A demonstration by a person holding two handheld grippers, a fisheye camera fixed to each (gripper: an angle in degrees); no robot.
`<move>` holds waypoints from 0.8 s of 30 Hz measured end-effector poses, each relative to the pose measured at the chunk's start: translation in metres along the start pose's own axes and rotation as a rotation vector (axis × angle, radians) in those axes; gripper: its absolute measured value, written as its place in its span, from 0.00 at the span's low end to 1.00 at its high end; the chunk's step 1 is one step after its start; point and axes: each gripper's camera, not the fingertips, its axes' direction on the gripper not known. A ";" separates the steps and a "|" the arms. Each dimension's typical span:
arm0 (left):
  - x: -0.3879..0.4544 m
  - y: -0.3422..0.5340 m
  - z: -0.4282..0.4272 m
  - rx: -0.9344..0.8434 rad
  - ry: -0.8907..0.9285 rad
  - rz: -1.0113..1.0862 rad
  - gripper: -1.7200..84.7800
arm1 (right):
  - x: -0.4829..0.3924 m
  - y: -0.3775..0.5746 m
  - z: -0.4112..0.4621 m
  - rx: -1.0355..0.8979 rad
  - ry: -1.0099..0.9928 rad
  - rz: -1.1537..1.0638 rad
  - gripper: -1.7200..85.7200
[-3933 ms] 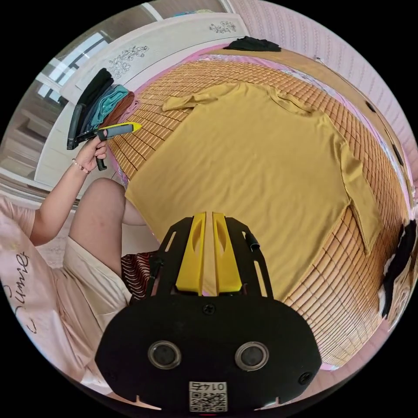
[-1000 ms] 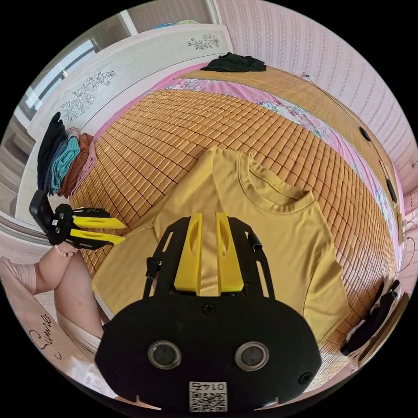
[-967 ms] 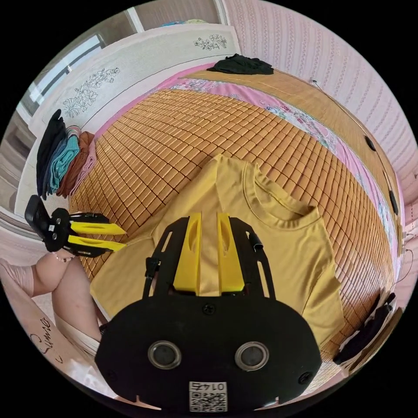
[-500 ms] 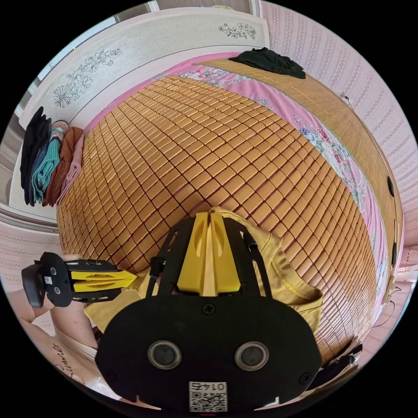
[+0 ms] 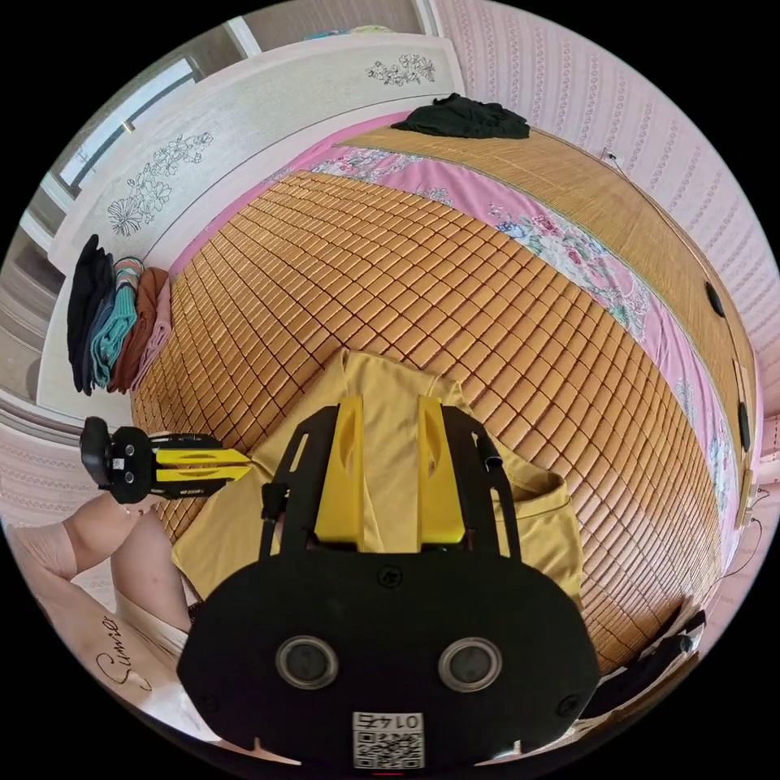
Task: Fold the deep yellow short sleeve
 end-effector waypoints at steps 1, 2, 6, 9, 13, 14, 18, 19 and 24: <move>-0.001 -0.001 -0.003 0.009 0.022 -0.024 0.06 | 0.014 0.033 -0.011 0.041 -0.001 0.036 0.13; -0.001 -0.001 -0.005 0.014 0.043 -0.039 0.07 | 0.020 0.051 -0.015 0.056 0.001 0.053 0.13; 0.012 -0.007 -0.016 0.029 0.130 -0.043 0.11 | 0.054 0.179 -0.028 0.068 0.054 0.178 0.12; 0.042 -0.021 -0.020 0.020 0.139 0.002 0.11 | 0.071 0.263 -0.029 0.058 0.136 0.288 0.12; 0.106 -0.056 -0.011 -0.010 0.129 0.137 0.11 | 0.100 0.351 -0.022 0.070 0.187 0.456 0.11; 0.114 -0.061 -0.007 -0.020 0.126 0.149 0.11 | 0.103 0.360 -0.019 0.073 0.181 0.469 0.11; 0.150 -0.089 0.022 -0.160 0.098 0.185 0.11 | 0.121 0.405 -0.010 0.138 0.160 0.513 0.11; 0.158 -0.094 0.023 -0.195 0.081 0.202 0.11 | 0.124 0.415 -0.008 0.157 0.174 0.514 0.11; 0.189 -0.120 0.004 -0.253 0.012 0.293 0.11 | 0.140 0.451 0.009 0.192 0.216 0.528 0.12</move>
